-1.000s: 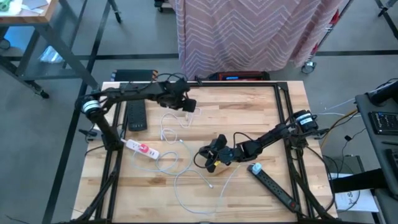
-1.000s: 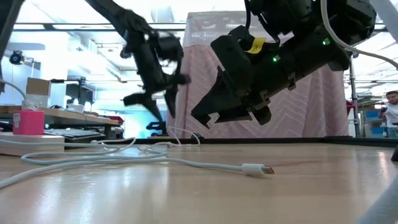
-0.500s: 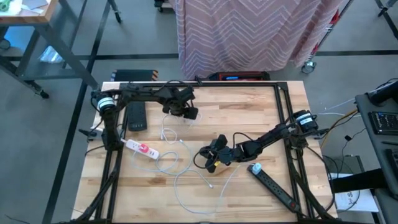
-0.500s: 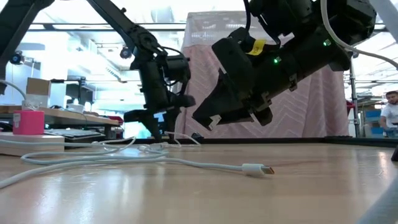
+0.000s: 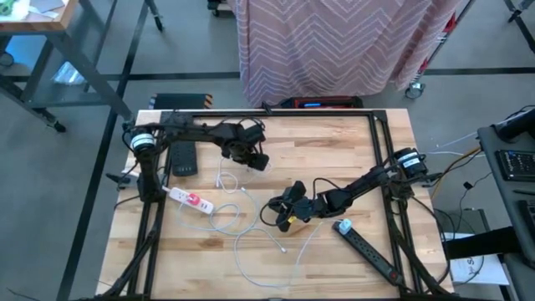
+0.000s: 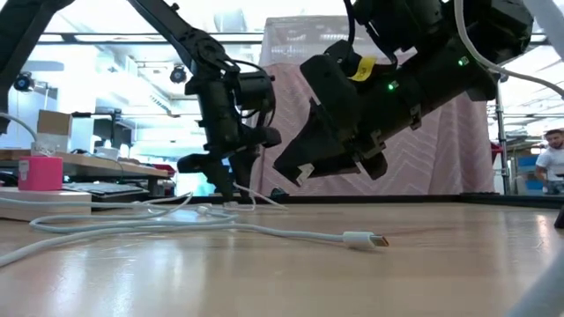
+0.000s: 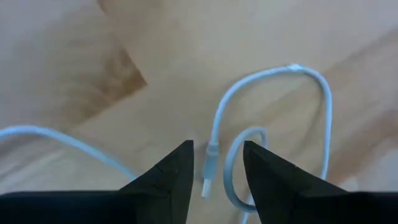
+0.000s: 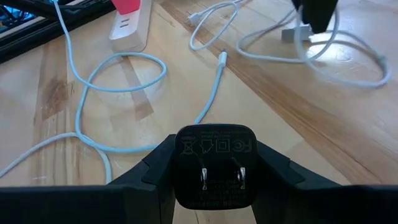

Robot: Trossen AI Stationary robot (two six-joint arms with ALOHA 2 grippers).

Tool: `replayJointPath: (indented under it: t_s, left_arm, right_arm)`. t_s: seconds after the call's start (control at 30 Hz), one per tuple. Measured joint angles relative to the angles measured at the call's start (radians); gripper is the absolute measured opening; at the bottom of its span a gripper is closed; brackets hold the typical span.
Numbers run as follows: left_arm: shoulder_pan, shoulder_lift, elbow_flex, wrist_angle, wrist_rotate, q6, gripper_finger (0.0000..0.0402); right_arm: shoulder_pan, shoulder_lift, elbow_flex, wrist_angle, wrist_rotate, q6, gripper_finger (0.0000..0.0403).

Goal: Insert USB
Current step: Insert the white USB cable into the black charger adapter

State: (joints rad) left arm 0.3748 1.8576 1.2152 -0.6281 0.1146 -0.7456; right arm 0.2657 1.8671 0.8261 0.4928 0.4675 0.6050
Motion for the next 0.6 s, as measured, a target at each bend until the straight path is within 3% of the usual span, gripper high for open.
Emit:
replayJointPath:
  t_s: [0.6]
  left_arm:
    - [-0.052, 0.069, 0.004, -0.02, -0.01, 0.094, 0.011]
  right_arm:
    - [0.0, 0.0, 0.0, -0.017, 0.001, 0.005, 0.0131]
